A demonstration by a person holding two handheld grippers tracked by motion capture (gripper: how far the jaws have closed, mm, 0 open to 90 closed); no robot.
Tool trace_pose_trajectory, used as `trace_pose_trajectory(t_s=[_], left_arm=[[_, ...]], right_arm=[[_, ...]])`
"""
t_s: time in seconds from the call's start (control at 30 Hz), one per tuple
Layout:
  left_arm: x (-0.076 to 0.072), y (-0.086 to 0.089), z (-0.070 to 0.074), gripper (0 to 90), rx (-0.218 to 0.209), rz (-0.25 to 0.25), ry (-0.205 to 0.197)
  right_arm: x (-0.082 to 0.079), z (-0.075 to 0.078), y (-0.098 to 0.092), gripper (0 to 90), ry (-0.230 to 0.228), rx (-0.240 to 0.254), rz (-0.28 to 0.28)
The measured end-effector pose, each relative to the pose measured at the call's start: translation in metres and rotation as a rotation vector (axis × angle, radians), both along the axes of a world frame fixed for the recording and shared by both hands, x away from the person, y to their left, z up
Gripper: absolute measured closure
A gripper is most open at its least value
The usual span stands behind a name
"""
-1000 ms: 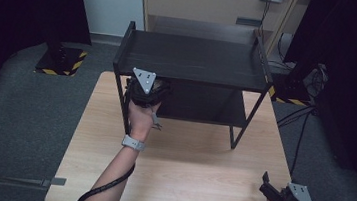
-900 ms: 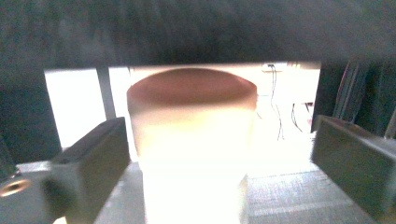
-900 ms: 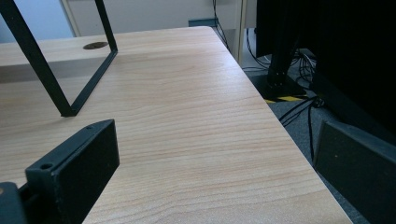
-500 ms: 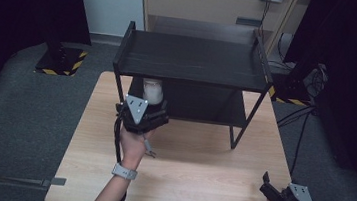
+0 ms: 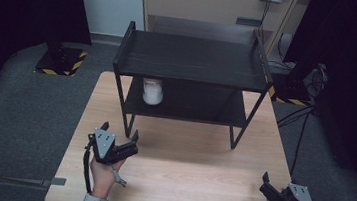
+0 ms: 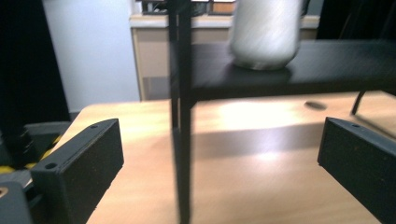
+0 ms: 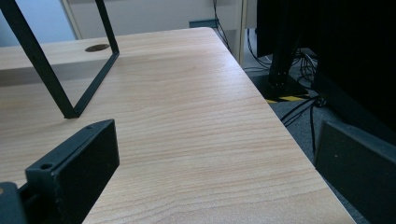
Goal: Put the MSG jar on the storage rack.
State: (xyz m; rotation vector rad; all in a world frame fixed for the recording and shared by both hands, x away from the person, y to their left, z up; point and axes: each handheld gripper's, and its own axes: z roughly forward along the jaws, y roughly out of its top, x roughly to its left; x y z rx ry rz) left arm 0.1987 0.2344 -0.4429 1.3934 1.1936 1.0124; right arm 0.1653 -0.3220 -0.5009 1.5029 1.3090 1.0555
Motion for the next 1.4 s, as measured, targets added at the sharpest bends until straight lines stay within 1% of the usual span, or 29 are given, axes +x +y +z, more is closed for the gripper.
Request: trace_pose_trajectory(t_s=[0.1, 0.13, 0.2, 0.27, 0.33, 0.43, 0.53, 0.57, 0.6, 0.63, 0.67, 0.73, 0.83, 1.03, 1.4], left_arm=[[-0.007, 0.013, -0.011, 0.0, -0.003, 0.027, 0.025], [-0.009, 0.017, -0.014, 0.0, -0.009, 0.04, 0.038], [-0.013, 0.025, -0.022, 0.0, -0.032, 0.067, 0.05], [-0.015, 0.031, -0.028, 0.0, -0.047, 0.101, 0.081], [-0.014, 0.037, -0.033, 0.0, -0.053, 0.12, 0.106], [-0.012, 0.042, -0.042, 0.0, -0.043, 0.136, 0.136], [-0.009, 0.045, -0.051, 0.0, -0.046, 0.143, 0.166], [-0.008, 0.046, -0.051, 0.0, -0.045, 0.145, 0.185], [-0.007, 0.047, -0.05, 0.0, -0.052, 0.143, 0.19], [-0.009, 0.047, -0.054, 0.0, -0.049, 0.141, 0.157], [-0.01, 0.047, -0.055, 0.0, -0.042, 0.147, 0.146], [-0.007, 0.049, -0.053, 0.0, -0.068, 0.148, 0.179], [-0.009, 0.047, -0.054, 0.0, -0.07, 0.164, 0.17], [-0.008, 0.044, -0.052, 0.0, -0.053, 0.164, 0.187], [-0.008, 0.044, -0.051, 0.0, -0.063, 0.175, 0.195]], right_arm=[[0.0, 0.0, 0.001, 0.5, 0.002, -0.007, 0.001], [0.0, 0.0, 0.001, 0.4, 0.003, -0.009, 0.001], [0.001, 0.0, 0.002, 0.5, 0.004, -0.014, 0.002], [0.001, 0.0, 0.002, 0.5, 0.006, -0.02, 0.003], [0.002, 0.001, 0.003, 0.5, 0.008, -0.022, 0.001], [0.002, 0.001, 0.003, 0.5, 0.012, -0.024, 0.001], [0.002, 0.001, 0.004, 0.5, 0.015, -0.026, 0.0], [0.002, 0.001, 0.004, 0.5, 0.015, -0.027, 0.0], [0.002, 0.002, 0.004, 0.4, 0.016, -0.028, 0.0], [0.002, 0.002, 0.004, 0.4, 0.017, -0.03, -0.001], [0.002, 0.001, 0.004, 0.4, 0.016, -0.029, -0.001], [0.003, 0.001, 0.004, 0.5, 0.017, -0.034, 0.0], [0.003, 0.001, 0.005, 0.5, 0.017, -0.039, 0.001], [0.003, 0.001, 0.006, 0.5, 0.018, -0.049, 0.003], [0.002, 0.001, 0.005, 0.5, 0.013, -0.036, 0.003]])
